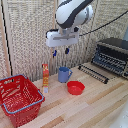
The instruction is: Extend the gripper towards the oven tray handle. Grasp the handle and carefully pull the tray out of the oven. Move the gripper above the red bowl. Grab the red bowl gently. Lift the bowl and place it onto the oven tray.
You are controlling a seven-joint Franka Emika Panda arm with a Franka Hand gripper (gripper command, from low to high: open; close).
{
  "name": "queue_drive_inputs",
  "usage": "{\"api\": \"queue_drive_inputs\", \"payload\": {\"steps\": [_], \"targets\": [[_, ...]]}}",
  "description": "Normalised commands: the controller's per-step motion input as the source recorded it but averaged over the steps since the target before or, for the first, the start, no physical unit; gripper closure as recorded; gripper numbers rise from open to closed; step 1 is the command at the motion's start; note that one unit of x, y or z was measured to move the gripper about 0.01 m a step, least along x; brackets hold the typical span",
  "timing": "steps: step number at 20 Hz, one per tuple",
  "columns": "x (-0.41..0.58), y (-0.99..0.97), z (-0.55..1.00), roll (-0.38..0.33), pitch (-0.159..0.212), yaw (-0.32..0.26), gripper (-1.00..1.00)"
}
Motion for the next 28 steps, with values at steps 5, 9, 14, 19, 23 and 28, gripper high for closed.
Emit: {"api": "queue_drive_inputs", "payload": {"steps": [5, 9, 14, 19, 23, 28], "targets": [[-0.128, -0.04, 0.05, -0.315, 0.033, 0.105, -1.0], [-0.18, -0.14, 0.02, -0.354, 0.019, 0.13, -1.0], [-0.171, -0.15, 0.0, -0.361, 0.003, 0.136, -1.0], [-0.008, -0.27, -0.04, -0.297, 0.0, 0.159, -1.0], [0.032, -0.36, -0.13, -0.262, 0.0, 0.156, -1.0], [0.302, -0.25, -0.21, -0.258, 0.0, 0.16, -1.0]]}}
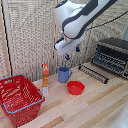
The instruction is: Extend the gripper towards the oven tray handle. Grasp the handle and carefully pull the tray out of the oven. Move the gripper above the red bowl. Grab the red bowl gently. Lift the bowl and place it onto the oven tray.
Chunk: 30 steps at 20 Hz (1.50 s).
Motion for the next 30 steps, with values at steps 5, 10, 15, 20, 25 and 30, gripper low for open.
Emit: {"api": "queue_drive_inputs", "payload": {"steps": [5, 10, 15, 20, 25, 30], "targets": [[0.425, -0.1, -0.22, -0.311, 0.0, 0.151, -1.0], [0.329, -0.03, -0.11, -0.364, -0.012, 0.116, -1.0], [0.072, -0.46, -0.07, -0.344, -0.004, 0.021, -1.0], [-0.057, -0.8, -0.01, -0.245, -0.003, 0.003, -1.0], [-0.128, -0.91, -0.05, -0.176, -0.033, 0.005, -1.0], [-0.135, -0.93, -0.07, -0.164, -0.04, 0.0, -1.0]]}}
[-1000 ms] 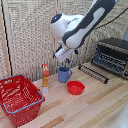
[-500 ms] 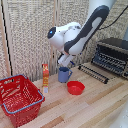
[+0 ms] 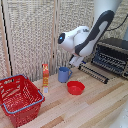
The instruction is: Extend the gripper towards the oven tray handle. Grasp the handle and carefully pull the tray out of the oven. Move the gripper above the red bowl. Grab the red bowl gently. Lift the bowl and place it onto the oven tray.
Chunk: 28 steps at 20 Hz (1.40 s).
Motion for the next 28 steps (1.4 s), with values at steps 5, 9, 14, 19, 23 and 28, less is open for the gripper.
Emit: {"api": "queue_drive_inputs", "payload": {"steps": [5, 9, 14, 19, 23, 28], "targets": [[-0.092, -0.71, -0.01, -0.197, -0.049, 0.0, -1.0], [-0.027, -0.68, 0.0, -0.188, -0.076, 0.0, -1.0], [0.0, -0.82, 0.0, -0.114, -0.064, 0.007, -1.0], [0.0, -0.97, -0.03, -0.008, -0.035, 0.027, -1.0], [0.059, -0.88, -0.1, 0.079, -0.01, 0.034, -1.0], [0.104, -0.64, -0.07, 0.188, 0.0, 0.019, -1.0]]}}
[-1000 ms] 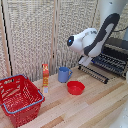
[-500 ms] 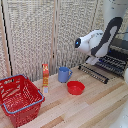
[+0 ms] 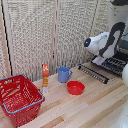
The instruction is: Extend the gripper towards the oven tray handle. Grasp the handle and carefully pull the tray out of the oven. Move the gripper above the red bowl. Grab the red bowl gently. Lift the bowl and place it onto the oven tray.
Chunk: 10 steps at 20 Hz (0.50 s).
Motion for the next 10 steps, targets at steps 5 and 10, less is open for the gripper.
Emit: {"api": "queue_drive_inputs", "payload": {"steps": [5, 10], "targets": [[0.079, -0.2, -0.04, 0.047, 0.0, 0.001, -1.0], [0.035, 0.0, -0.03, 0.0, 0.004, 0.015, -1.0]]}}
